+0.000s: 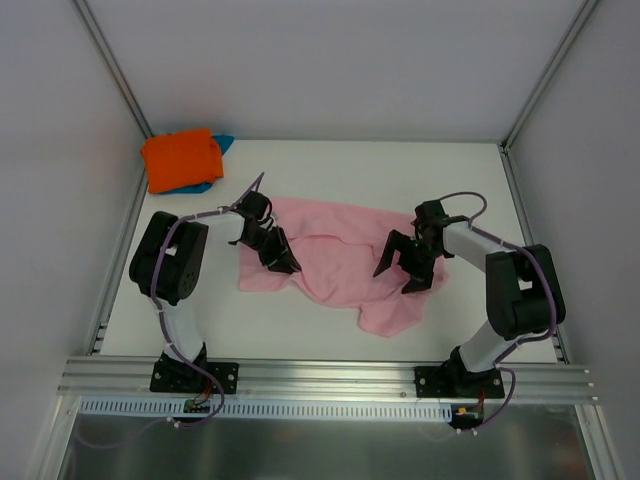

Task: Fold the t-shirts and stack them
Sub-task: Fold the flattened tshirt in 1/3 of the way

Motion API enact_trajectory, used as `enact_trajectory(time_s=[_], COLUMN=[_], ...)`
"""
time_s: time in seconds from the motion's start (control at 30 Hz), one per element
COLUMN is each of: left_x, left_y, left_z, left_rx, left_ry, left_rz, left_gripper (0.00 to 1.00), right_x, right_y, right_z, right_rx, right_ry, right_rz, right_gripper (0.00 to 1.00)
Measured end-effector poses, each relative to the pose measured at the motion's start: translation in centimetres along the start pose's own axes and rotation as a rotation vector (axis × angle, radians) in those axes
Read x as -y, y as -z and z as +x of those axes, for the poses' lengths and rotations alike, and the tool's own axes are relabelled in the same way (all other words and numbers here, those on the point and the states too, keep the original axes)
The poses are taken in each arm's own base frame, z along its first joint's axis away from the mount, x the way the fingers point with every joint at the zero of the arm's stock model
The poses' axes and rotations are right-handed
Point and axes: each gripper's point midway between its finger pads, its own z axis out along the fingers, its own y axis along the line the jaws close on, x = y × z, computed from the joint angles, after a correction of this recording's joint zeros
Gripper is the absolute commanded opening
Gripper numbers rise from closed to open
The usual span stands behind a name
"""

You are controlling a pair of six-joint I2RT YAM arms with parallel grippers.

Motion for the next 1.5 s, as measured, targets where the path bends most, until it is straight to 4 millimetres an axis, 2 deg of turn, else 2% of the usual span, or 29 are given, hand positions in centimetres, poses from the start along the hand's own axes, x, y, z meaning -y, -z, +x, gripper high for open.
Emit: enact_trajectory(time_s=[0.2,0.53,0.67,0.83,0.93,1.03,1.07,1.17,1.33,1.4,1.5], left_x=[1.1,2.9,3.0,2.4,1.9,1.0,0.8,1.1,4.0,5.4,6.7], left_y=[-0.4,-0.7,-0.4,0.1,0.5,1.3,1.7,3.7,8.7,11.1,13.5], left_z=[-1.3,-4.6,-6.2,-6.9,-6.5,-5.3,-4.7,-2.8,-0.3,1.1,3.5], left_rx=[0.005,0.049,0.084,0.1,0.107,0.114,0.113,0.134,0.235,0.285,0.332], left_ry=[-0.004,-0.032,-0.051,-0.062,-0.075,-0.086,-0.086,-0.109,-0.21,-0.267,-0.345], left_rz=[0.011,-0.003,-0.02,-0.039,-0.049,-0.067,-0.068,-0.041,0.08,0.149,0.234], left_gripper=[0.26,0.26,0.26,0.26,0.25,0.26,0.26,0.26,0.28,0.28,0.29], right_x=[-0.7,-0.6,-0.5,0.0,0.7,1.0,0.8,0.0,-0.7,0.0,2.1], right_y=[0.1,0.9,1.1,1.3,1.8,3.5,4.6,8.4,14.0,14.7,12.6], right_z=[-3.5,-12.1,-13.7,-13.5,-12.2,-10.2,-9.6,-8.2,-5.6,-4.3,-2.1], right_rx=[0.033,0.155,0.183,0.183,0.185,0.201,0.226,0.325,0.496,0.526,0.486], right_ry=[0.007,0.041,0.059,0.067,0.066,0.069,0.078,0.111,0.166,0.176,0.161], right_rz=[-0.009,0.023,0.035,0.052,0.063,0.066,0.058,0.026,-0.014,-0.009,0.017], right_gripper=[0.99,0.99,1.0,0.99,0.99,1.0,1.0,0.99,1.0,0.99,0.99])
